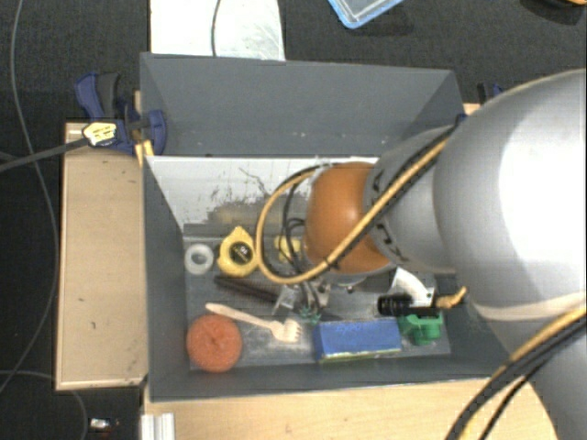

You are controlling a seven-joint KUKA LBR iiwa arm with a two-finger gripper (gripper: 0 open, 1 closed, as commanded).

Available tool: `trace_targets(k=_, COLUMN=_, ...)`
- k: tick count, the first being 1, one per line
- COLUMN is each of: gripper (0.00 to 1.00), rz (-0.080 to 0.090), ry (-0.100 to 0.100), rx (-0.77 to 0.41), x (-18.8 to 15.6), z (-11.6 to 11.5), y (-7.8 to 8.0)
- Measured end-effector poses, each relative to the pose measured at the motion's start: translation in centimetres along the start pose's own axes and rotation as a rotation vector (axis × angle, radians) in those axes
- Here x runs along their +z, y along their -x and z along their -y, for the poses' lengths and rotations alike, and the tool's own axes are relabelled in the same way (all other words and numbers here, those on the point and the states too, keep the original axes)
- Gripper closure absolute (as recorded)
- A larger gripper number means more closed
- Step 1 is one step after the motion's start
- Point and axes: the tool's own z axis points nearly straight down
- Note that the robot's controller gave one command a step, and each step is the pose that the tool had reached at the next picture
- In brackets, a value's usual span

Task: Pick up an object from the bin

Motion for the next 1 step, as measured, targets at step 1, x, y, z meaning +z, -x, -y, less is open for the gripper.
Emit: trace_targets(k=1, gripper=1.0, rz=0.0, ry=0.0, rx=0.003, x=0.0, z=0.0, y=0.0)
